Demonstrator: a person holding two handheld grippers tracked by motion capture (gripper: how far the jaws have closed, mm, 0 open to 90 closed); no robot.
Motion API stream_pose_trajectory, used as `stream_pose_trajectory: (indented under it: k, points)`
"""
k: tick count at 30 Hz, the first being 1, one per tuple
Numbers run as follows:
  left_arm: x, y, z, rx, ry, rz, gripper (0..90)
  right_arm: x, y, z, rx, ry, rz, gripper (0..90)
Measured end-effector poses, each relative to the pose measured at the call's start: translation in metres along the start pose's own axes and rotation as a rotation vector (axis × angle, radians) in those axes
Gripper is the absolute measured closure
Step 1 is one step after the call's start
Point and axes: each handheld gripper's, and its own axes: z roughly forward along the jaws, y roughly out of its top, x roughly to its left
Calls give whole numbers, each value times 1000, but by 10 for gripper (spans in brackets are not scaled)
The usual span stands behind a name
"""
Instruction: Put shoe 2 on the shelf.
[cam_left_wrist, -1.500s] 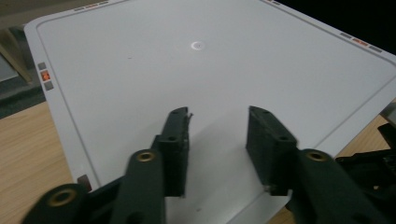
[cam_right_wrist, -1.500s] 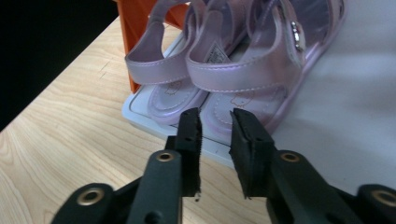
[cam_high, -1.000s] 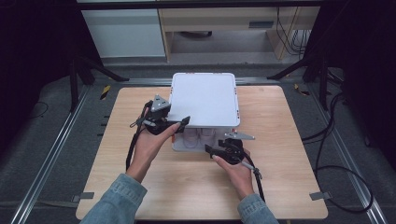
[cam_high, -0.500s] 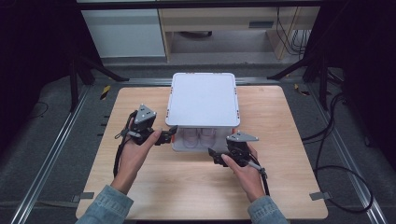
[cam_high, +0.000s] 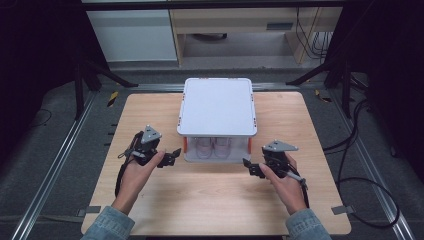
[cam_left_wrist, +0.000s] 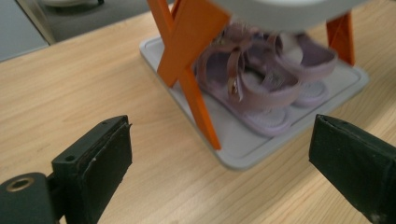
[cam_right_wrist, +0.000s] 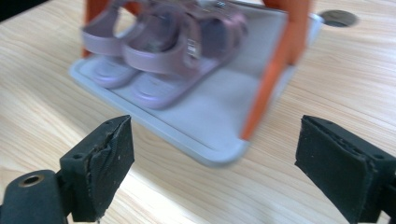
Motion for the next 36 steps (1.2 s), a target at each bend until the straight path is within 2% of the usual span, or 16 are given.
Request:
stream_pose_trajectory:
  k: [1, 6, 12, 20, 24, 28, 32, 36]
  points:
    - [0, 0, 0, 0, 0, 0, 52, 0, 0, 0, 0, 0, 0, 120]
    - [3, -13, 9, 38, 2, -1, 54, -23, -8, -12, 11, -58, 2, 145]
    - [5, -25, 18, 75, 13, 9, 59, -41, -18, -18, 52, -104, -42, 159]
    - [11, -44, 29, 142, 16, 28, 61, -62, -30, -17, 114, -117, -75, 146]
    - [17, -52, 34, 170, 26, 38, 64, -72, -33, -16, 120, -114, -53, 135]
    - [26, -60, 41, 185, 33, 2, 65, -82, -33, -13, 115, -122, -18, 136]
    - [35, -63, 45, 174, 53, -24, 68, -91, -32, -10, 115, -149, 3, 140]
    - [44, -65, 50, 155, 65, -74, 75, -100, -31, -5, 111, -175, 33, 141]
